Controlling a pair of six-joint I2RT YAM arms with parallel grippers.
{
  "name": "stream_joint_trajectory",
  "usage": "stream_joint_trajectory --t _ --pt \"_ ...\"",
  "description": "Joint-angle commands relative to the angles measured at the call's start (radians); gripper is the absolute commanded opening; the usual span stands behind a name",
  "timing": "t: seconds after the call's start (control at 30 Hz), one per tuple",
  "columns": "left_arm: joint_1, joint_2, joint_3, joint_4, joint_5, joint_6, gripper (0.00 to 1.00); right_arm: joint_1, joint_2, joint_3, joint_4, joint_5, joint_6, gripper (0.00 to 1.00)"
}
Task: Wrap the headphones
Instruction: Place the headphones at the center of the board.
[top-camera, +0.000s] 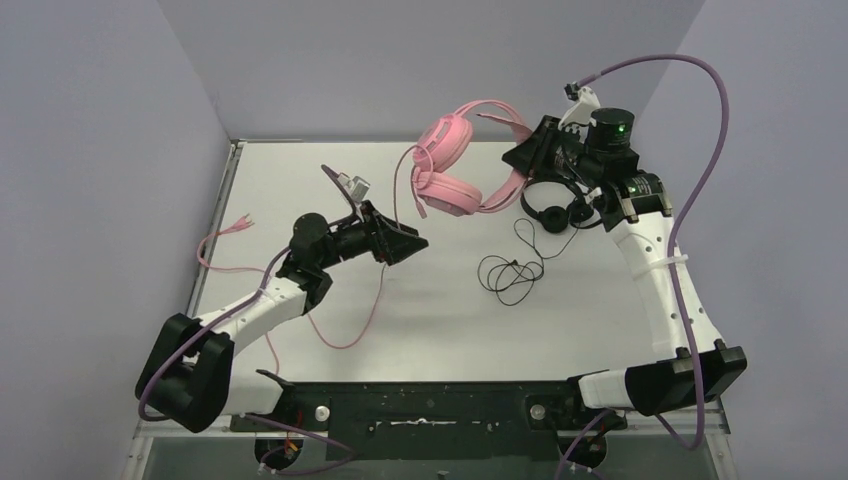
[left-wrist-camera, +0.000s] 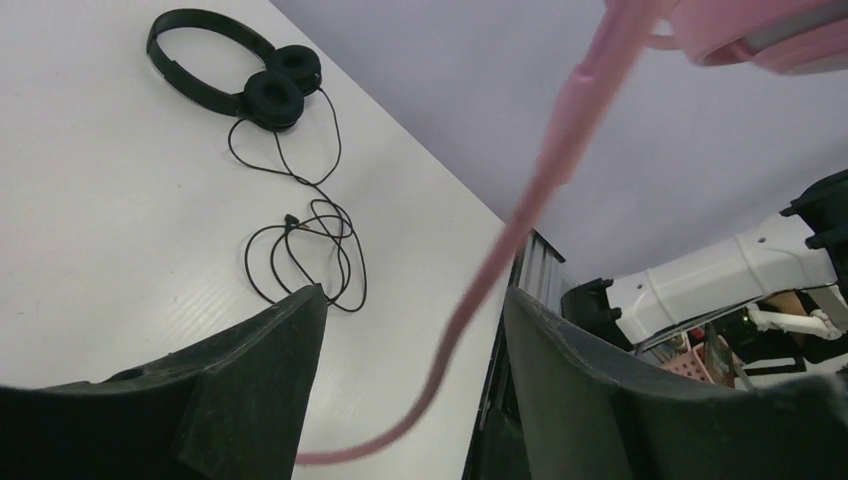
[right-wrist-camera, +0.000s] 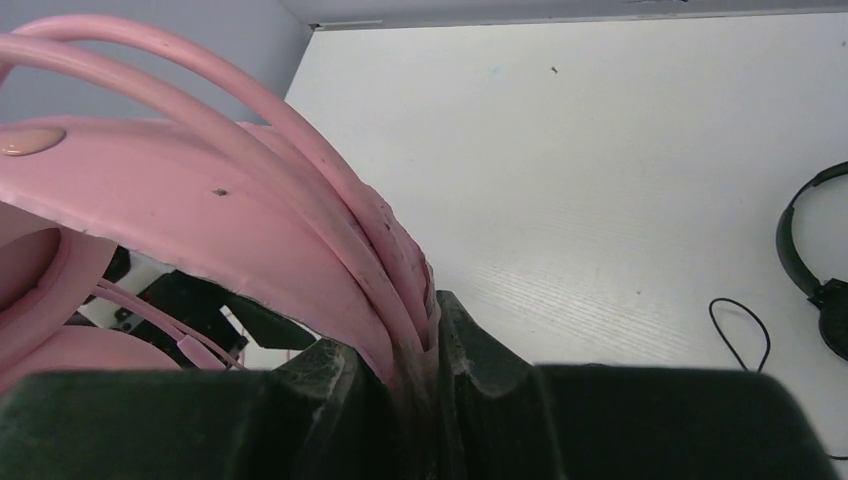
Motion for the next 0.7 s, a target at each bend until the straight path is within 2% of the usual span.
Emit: stream_joint_trajectory --t 0.0,0.17,0.23,0.3,0.4,0.53,0.67 --pt "-0.008 0.072 0.030 0.180 0.009 -0.035 0.58 -0.005 -0.062 0.066 0.136 -0.074 0.106 0.00" --pt "-0.002 0.086 0.057 0.155 0.030 -0.068 0.23 -0.006 -0.072 0.096 0.077 -0.034 0.039 0.00" --pt "0.011 0.015 0.060 0.065 0.007 0.005 0.12 -0.006 -0.079 0.108 0.023 0.035 -0.026 0.00" --pt "0.017 -0.088 0.070 -0.102 -0.055 0.131 0.01 -0.006 -0.089 0.100 -0.024 0.105 -0.085 0.00" --pt "0.014 -0.253 0.070 -0.304 -0.172 0.321 0.00 -0.006 -0.115 0.033 -0.037 0.188 -0.134 0.00" --pt "-0.011 -0.412 0.043 -0.390 -0.271 0.464 0.00 -0.006 -0.118 -0.089 0.004 0.263 -0.141 0.00" --pt "-0.060 -0.461 0.058 -0.428 -0.250 0.541 0.00 -0.006 -0.086 -0.191 0.081 0.371 -0.067 0.00"
